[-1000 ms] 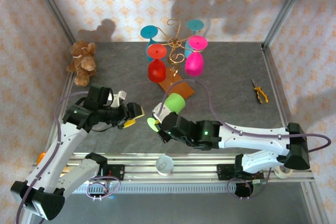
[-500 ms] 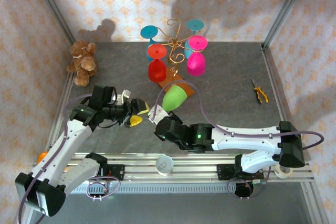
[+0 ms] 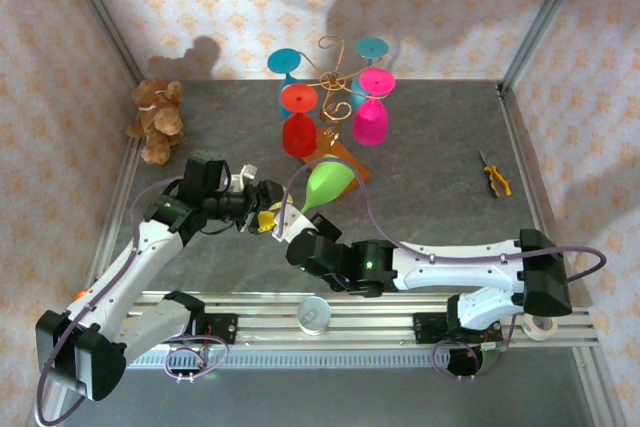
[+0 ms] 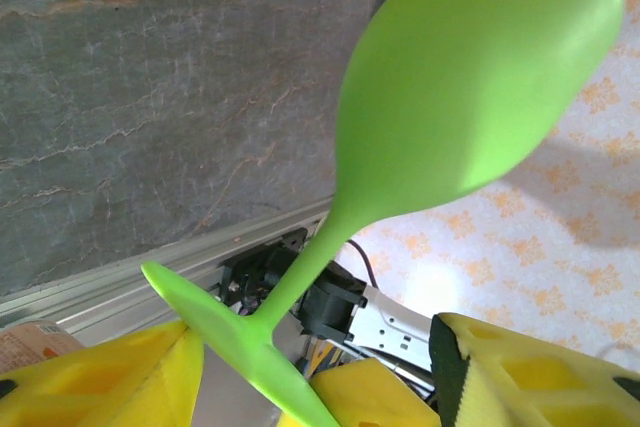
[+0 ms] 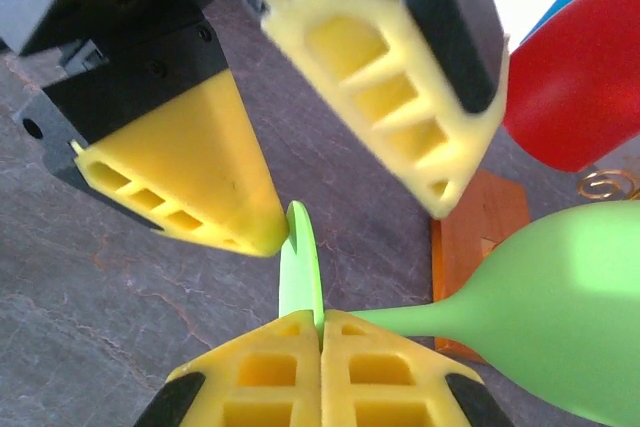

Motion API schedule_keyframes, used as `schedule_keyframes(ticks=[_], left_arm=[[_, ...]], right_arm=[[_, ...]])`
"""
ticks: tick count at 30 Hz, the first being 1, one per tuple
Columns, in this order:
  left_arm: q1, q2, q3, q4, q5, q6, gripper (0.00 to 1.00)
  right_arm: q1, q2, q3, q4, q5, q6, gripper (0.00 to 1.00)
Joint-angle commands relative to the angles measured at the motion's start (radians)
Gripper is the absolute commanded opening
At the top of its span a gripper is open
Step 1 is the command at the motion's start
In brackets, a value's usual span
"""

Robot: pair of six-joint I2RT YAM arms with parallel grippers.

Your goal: Take the wine glass off the wine glass rack

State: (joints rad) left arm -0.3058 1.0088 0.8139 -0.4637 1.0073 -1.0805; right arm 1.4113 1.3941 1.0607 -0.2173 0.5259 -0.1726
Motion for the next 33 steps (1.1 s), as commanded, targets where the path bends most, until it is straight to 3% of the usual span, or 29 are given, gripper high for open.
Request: schedule_keyframes(ticks=[1, 20, 30, 33], left_arm=[[-0.014, 0.009, -0.019, 0.074, 0.019, -0.023, 0.56], [-0.016, 0.030, -0.039, 0.138, 0.011, -0.045, 0.26], [-0.015, 0.031, -0.048, 0.157, 0.011, -0.048, 0.00], [-0.015, 0.031, -0.054, 0.164, 0.011, -0.048, 0.00]], right_arm=[[0.008, -0.016, 0.035, 0.061, 0.039, -0.034, 0.00], [0.023, -0.041, 0.088, 0.066, -0.006, -0.103, 0.00], [0.026, -0.029, 0.130, 0.032, -0.037, -0.096, 0.00], [0.026, -0.032, 0.144, 0.017, -0.053, -0.083, 0.00]])
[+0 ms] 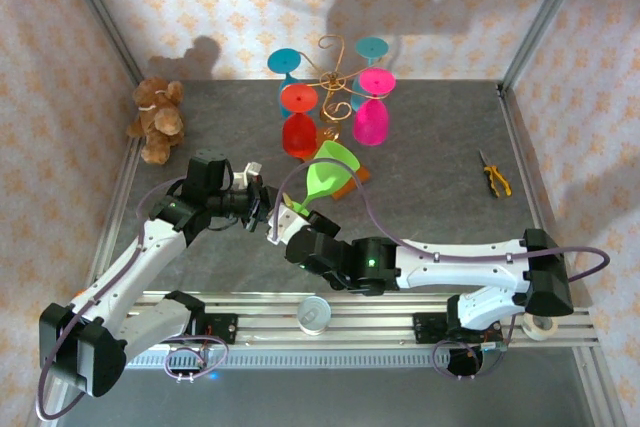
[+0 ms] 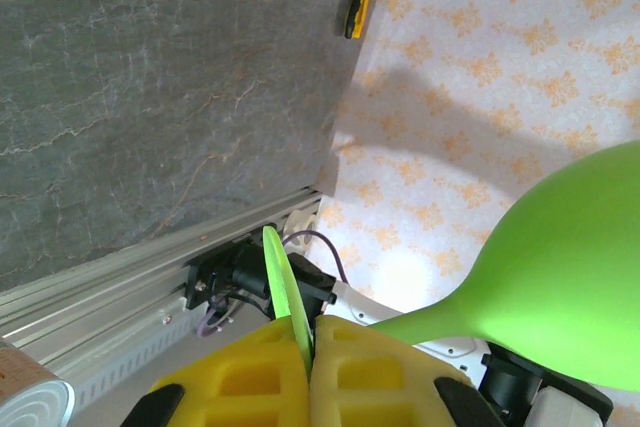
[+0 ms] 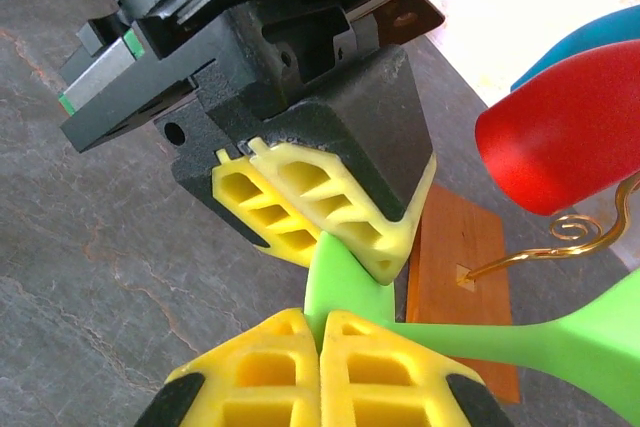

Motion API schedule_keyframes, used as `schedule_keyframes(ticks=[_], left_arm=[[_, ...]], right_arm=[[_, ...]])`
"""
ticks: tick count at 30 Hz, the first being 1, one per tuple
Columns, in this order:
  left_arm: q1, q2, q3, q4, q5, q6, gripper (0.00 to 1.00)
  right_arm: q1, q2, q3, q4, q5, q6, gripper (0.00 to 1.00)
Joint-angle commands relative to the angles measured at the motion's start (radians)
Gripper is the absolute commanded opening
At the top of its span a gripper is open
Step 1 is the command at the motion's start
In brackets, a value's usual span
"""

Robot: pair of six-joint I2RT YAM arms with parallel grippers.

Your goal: Take the wine glass off the wine glass rack

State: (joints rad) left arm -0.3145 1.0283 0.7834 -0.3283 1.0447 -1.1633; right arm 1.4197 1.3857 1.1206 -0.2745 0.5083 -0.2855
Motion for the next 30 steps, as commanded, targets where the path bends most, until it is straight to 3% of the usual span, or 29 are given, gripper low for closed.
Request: schedule_keyframes(ticks=[1, 10, 21, 30], left_arm=[[-0.007, 0.010, -0.025, 0.030, -0.026, 0.034, 0.00], [-0.007, -0.020, -0.034, 0.055, -0.070, 0.071, 0.00], [-0.008, -0.075, -0.081, 0.173, -0.101, 0.050, 0.00], [-0.008, -0.085, -0.126, 0.267, -0.115, 0.037, 0.00]], right_arm=[[0.018, -0.024, 0.089, 0.066, -0.041, 0.037, 0.00], [0.018, -0.048, 0.102, -0.007, -0.085, 0.141, 0.01], [0.018, -0.111, 0.110, -0.078, -0.088, 0.251, 0.20], [0.010, -0.177, 0.198, -0.200, -0.112, 0.374, 0.23]])
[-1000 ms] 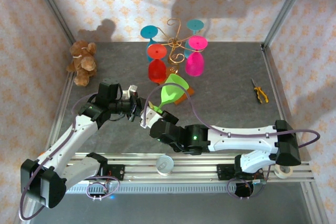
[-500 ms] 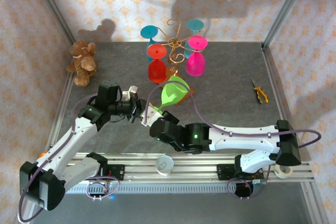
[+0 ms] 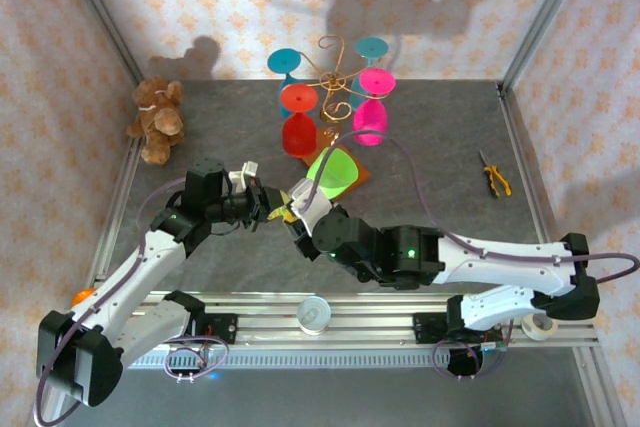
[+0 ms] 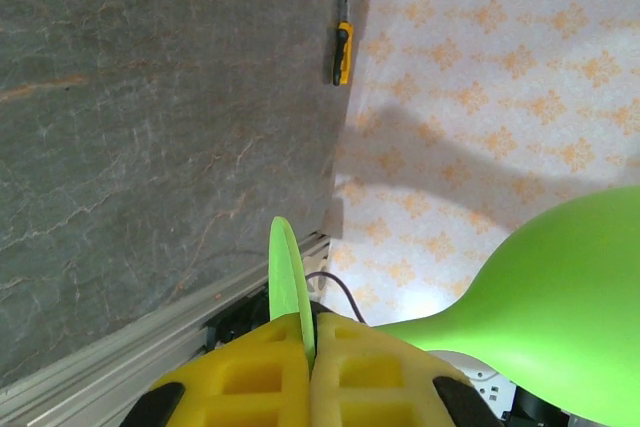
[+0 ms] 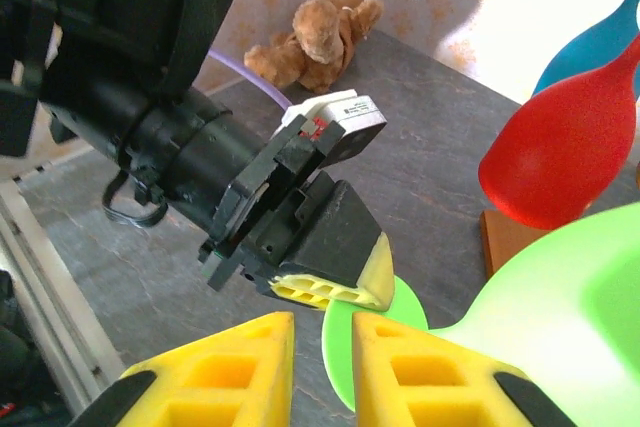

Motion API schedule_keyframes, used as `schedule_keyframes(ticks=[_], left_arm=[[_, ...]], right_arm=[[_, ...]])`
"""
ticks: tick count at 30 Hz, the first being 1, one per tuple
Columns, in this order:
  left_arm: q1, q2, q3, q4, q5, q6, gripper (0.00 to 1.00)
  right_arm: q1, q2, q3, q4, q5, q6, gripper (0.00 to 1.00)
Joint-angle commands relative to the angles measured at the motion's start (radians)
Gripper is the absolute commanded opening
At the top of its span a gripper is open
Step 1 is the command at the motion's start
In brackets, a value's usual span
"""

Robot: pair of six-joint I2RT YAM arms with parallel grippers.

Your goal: Take the wine glass off the wine glass rack

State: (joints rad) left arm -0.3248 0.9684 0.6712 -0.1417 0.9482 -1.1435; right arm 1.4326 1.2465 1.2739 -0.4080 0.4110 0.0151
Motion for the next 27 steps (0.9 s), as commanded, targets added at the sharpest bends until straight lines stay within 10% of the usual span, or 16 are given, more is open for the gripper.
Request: schedule_keyframes(ticks=[1, 27], left_arm=[[0.003, -0.028, -0.020, 0.092, -0.019, 0.019, 0.00], [0.003, -0.037, -0.188, 0.427, -0.048, 0.008, 0.00]], right_arm=[[-0.013, -0.046, 0.062, -0.089, -0.040, 0.101, 0.24], [-0.417, -0.056, 0.321, -0.417, -0.546, 0.320, 0.57]])
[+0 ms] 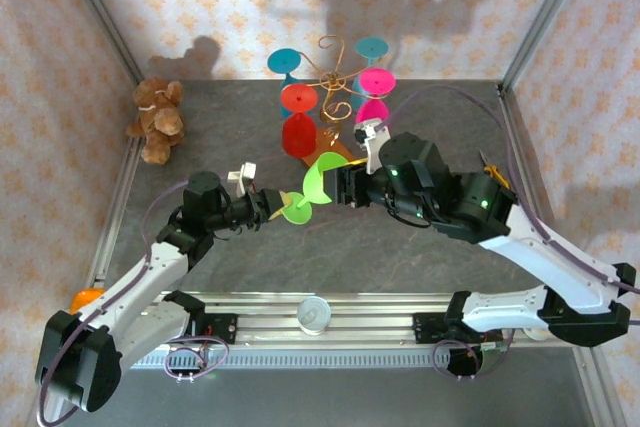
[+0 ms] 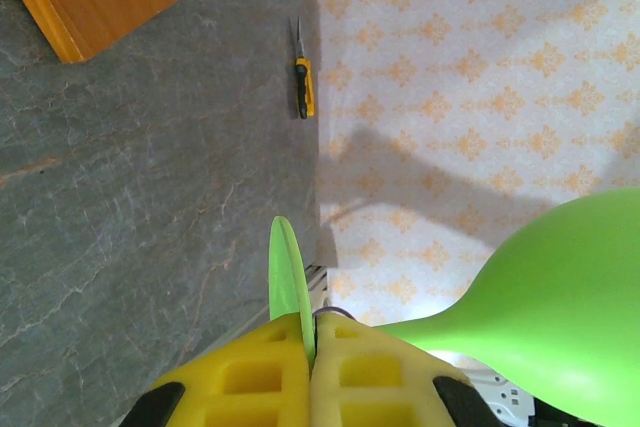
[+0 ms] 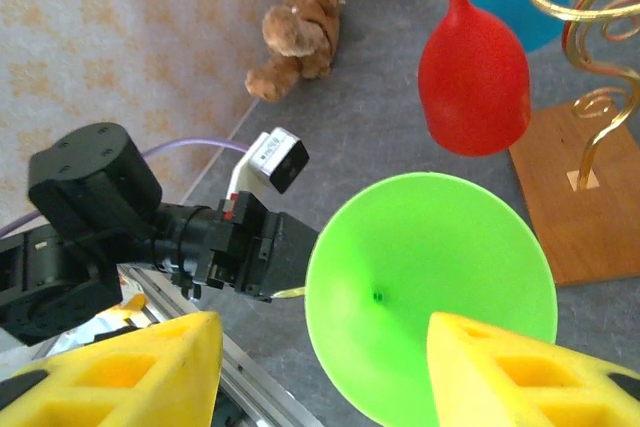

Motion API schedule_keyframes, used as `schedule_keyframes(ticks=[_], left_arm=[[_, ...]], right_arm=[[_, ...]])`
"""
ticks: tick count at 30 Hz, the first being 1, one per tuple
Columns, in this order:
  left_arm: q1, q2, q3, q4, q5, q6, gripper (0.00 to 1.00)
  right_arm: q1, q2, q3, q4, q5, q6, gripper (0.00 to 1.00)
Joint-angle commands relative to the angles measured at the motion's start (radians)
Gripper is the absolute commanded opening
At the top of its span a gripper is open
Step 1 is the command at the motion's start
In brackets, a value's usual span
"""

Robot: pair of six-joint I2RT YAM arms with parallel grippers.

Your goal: Take the wine glass off the wine glass rack

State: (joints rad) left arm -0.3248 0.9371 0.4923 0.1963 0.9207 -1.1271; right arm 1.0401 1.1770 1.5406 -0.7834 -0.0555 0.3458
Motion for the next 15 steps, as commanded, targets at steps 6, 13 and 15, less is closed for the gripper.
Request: schedule_keyframes(ticks=[6, 13, 15], left_arm=[[0.003, 0.005, -0.016, 0.103, -0.020, -0.012, 0.00], [0.003, 0.020, -0.023, 0.117, -0.026, -0.016, 0.00], [0.003, 0.026, -0.019, 0.118, -0.026, -0.018, 0.00]], right_arm=[[-0.066, 0.118, 0.138, -0.100, -0.140, -0.043, 0.58], [-0.073, 0.189, 0.180, -0.114, -0.194, -0.071, 0.53], [-0.073, 0.202, 0.183, -0.118, -0.203, -0.073, 0.50]])
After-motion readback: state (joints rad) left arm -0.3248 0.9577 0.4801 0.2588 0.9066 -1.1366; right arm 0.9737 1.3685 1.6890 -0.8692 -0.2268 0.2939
